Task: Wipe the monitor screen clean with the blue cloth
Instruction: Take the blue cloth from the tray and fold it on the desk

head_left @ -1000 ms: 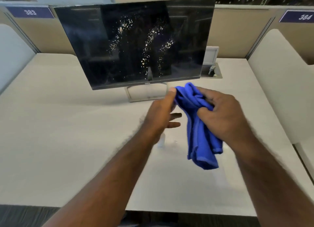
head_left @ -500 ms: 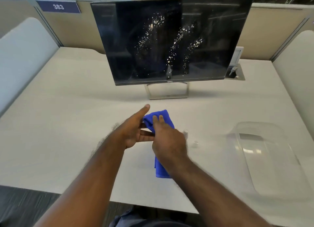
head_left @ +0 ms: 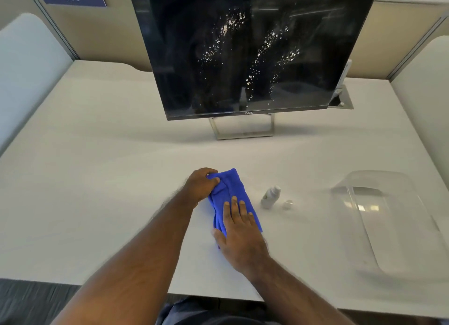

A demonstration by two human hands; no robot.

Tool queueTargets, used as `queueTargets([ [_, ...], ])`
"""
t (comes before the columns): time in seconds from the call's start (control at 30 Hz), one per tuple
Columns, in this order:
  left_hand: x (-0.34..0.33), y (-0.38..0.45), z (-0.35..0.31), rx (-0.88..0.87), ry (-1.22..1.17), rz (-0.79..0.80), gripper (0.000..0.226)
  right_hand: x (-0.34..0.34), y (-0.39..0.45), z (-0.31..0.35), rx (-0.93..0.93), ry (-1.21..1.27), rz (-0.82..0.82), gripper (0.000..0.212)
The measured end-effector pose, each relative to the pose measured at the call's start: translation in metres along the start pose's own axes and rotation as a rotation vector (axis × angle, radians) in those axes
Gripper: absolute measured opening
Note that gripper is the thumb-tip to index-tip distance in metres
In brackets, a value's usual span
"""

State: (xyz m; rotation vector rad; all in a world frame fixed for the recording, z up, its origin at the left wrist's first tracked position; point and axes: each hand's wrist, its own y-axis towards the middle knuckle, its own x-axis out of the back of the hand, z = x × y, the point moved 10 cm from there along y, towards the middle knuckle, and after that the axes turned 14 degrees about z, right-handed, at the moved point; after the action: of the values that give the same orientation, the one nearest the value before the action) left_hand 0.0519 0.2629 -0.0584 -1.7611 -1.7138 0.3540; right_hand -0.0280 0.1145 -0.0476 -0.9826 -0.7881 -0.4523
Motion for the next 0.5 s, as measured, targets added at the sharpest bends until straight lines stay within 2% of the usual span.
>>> queueTargets([
  [0.13,0.003,0.006,-0.009,-0.093,0.197,-0.04,0.039,-0.012,0.007,-0.01,-0.001,0.037,0.1,0.074],
  [0.23,0.0,0.007,-0.014,-0.153,0.296,-0.061,0.041,0.003,0.001,-0.01,0.056,0.146,0.02,0.067],
  [0.3,0.0,0.005,-0.015,-0.193,0.316,-0.103,0.043,0.029,-0.02,-0.015,0.105,0.303,-0.202,0.054],
  [0.4,-0.003,-0.004,-0.014,-0.223,0.374,-0.145,0.049,0.07,-0.07,-0.042,0.117,0.455,-0.677,0.031],
  [0.47,-0.008,-0.013,-0.012,-0.224,0.504,-0.169,0.055,0.079,-0.09,-0.07,0.044,0.508,-0.891,0.036],
  [0.5,-0.012,-0.018,-0.012,-0.235,0.6,-0.18,0.06,0.079,-0.091,-0.084,-0.011,0.537,-0.931,0.042],
])
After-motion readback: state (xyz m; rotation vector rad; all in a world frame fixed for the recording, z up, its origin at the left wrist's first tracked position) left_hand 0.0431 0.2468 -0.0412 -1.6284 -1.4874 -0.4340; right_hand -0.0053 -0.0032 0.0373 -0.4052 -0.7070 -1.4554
